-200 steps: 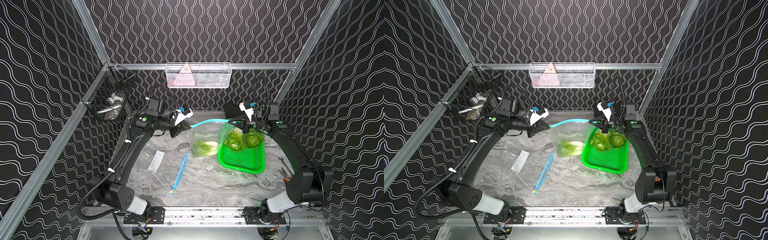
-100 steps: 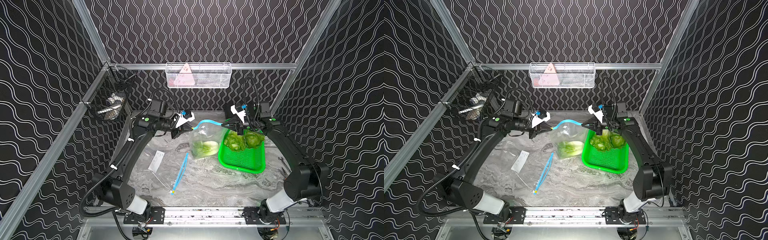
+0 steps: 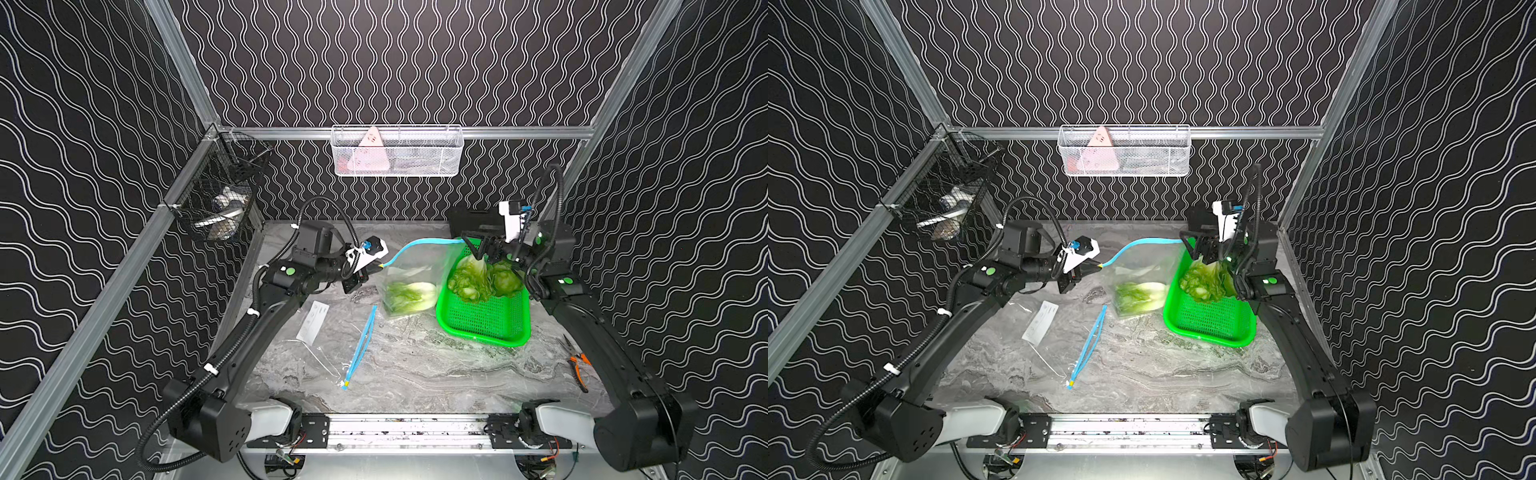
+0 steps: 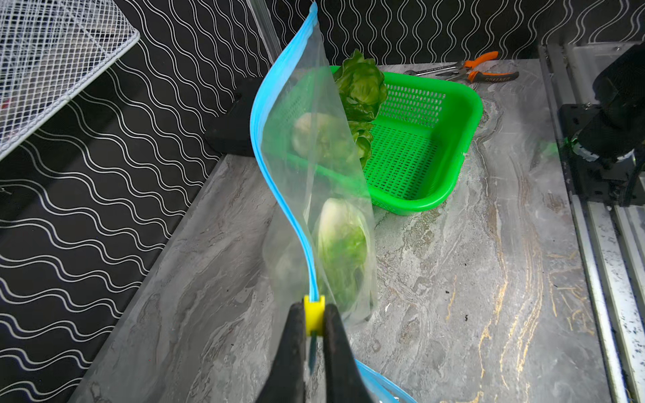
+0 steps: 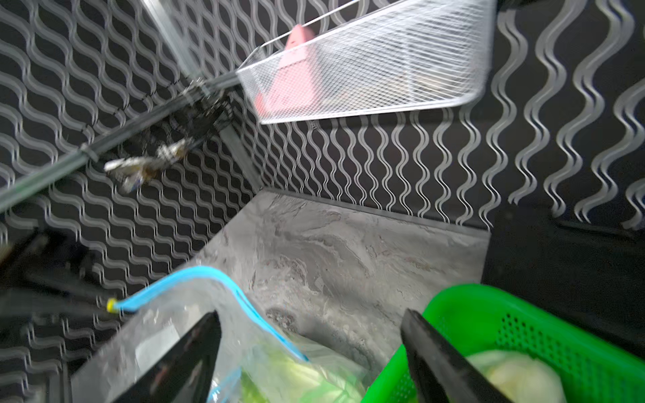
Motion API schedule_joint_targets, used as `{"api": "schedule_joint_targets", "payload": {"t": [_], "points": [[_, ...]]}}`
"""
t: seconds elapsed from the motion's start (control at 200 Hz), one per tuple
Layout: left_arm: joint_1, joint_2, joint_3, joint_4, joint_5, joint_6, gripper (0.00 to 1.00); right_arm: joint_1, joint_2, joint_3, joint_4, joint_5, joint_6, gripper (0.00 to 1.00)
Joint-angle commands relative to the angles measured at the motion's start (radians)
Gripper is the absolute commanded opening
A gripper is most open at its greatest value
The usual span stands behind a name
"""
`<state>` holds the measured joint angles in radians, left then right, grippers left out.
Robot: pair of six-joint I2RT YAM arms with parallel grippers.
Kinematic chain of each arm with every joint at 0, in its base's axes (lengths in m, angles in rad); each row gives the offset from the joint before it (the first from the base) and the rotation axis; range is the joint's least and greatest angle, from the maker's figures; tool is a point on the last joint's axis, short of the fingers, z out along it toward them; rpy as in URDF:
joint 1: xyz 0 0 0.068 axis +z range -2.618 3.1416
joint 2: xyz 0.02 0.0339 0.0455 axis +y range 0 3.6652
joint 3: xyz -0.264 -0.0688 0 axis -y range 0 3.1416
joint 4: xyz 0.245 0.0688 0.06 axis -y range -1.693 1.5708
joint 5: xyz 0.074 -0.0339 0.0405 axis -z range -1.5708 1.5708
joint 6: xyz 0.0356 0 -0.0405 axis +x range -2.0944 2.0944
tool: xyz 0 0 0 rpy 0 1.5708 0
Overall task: Open the zip-top bag and take out the chinese cabbages
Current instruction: Open the zipper of the food storage bag at the center of the board.
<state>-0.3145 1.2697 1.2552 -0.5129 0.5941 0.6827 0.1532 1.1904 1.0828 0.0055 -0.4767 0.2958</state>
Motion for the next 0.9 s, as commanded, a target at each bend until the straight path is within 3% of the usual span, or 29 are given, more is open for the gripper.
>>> {"api": "schedule_joint_targets", "payload": {"t": [0.0, 0.145, 0.48, 0.68, 0.896], "points": [[-0.026, -0.049, -0.065, 0.076, -0.059, 0.007, 0.00, 0.010, -0.079, -0.048, -0.092, 0.110, 0.392, 0.81], [-0.063, -0.068, -0.107, 0.050, -0.066, 0.030, 0.00, 0.082, -0.115, -0.102, -0.124, 0.010, 0.603, 0.77], [-0.091, -0.067, -0.103, -0.005, -0.008, 0.055, 0.00, 0.325, 0.035, -0.022, -0.027, 0.028, 0.712, 0.74], [-0.095, -0.076, -0.103, -0.063, 0.019, 0.101, 0.00, 0.341, 0.110, 0.030, -0.027, 0.063, 0.748, 0.68], [-0.095, -0.080, -0.118, -0.024, -0.011, 0.080, 0.00, 0.342, 0.105, -0.005, -0.066, 0.087, 0.743, 0.52]]}}
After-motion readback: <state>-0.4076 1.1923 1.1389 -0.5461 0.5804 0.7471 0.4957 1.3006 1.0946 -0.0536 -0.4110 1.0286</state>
